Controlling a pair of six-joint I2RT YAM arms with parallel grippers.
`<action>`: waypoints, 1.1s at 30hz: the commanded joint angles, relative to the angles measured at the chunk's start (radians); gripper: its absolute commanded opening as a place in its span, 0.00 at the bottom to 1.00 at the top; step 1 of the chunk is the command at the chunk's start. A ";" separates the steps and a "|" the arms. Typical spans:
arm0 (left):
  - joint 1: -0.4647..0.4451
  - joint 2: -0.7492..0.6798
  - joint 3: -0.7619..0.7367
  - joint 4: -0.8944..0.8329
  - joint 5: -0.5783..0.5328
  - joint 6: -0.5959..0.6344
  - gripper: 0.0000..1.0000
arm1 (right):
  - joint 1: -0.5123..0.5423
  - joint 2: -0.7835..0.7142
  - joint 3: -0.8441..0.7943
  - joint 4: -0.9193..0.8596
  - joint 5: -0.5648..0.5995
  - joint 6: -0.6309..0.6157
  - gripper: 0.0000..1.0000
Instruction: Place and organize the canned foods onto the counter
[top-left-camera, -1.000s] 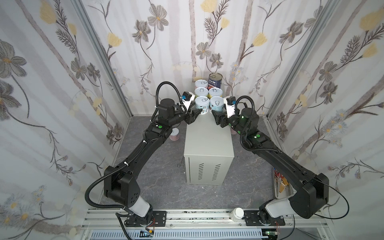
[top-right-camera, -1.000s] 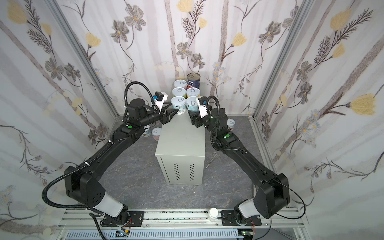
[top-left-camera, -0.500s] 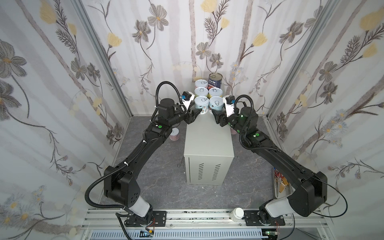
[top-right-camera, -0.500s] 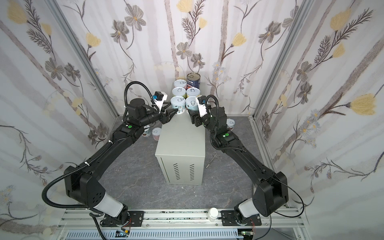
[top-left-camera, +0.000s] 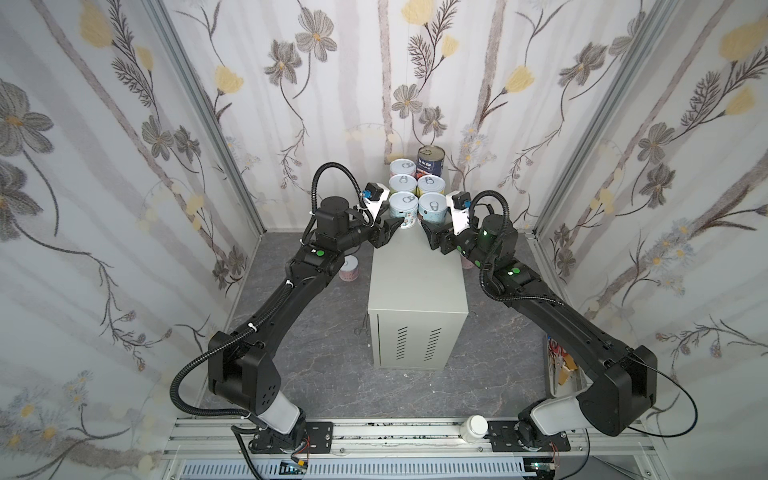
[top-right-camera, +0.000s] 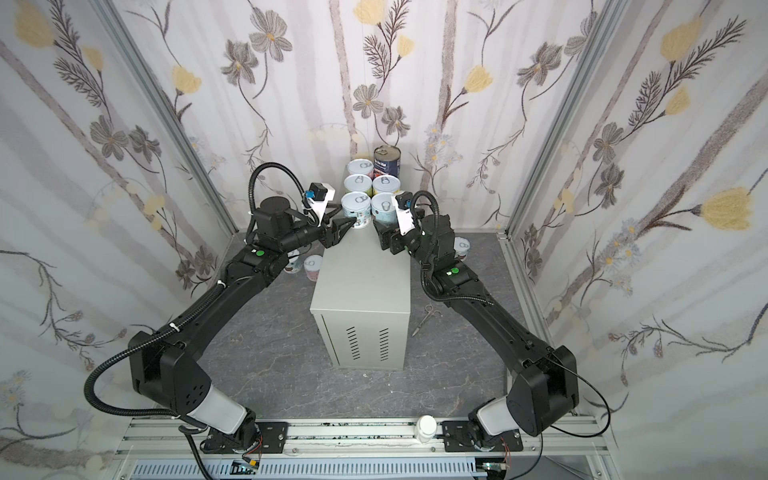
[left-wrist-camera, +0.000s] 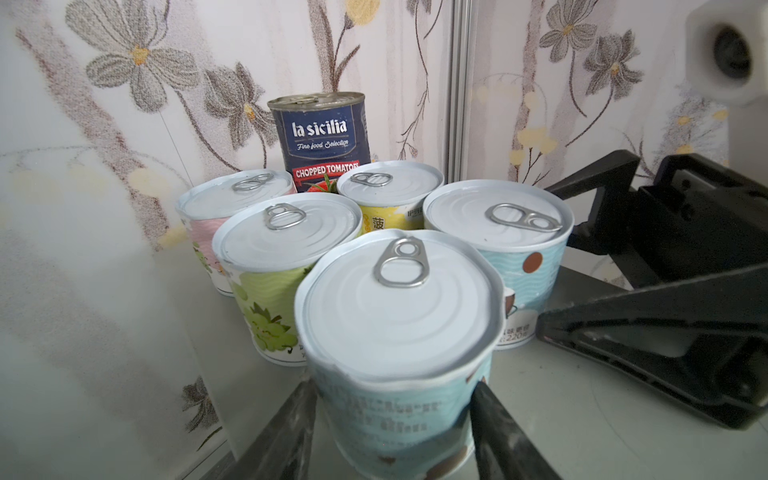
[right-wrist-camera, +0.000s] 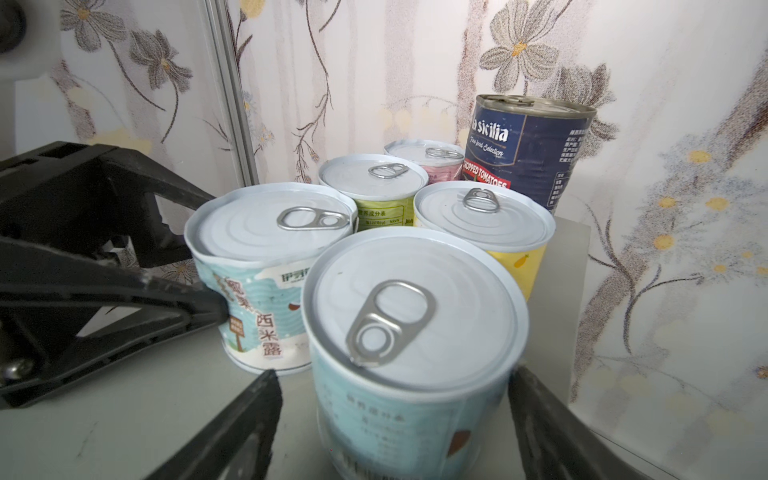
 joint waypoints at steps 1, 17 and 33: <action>0.001 -0.006 0.001 0.012 -0.014 0.013 0.63 | -0.002 -0.019 -0.006 0.033 -0.003 -0.013 0.87; 0.001 -0.089 -0.067 0.042 -0.068 0.007 0.75 | -0.003 -0.066 -0.012 -0.012 -0.027 -0.020 0.89; 0.013 -0.184 -0.113 0.054 -0.154 0.025 0.82 | -0.047 -0.215 -0.065 -0.080 0.117 -0.052 0.95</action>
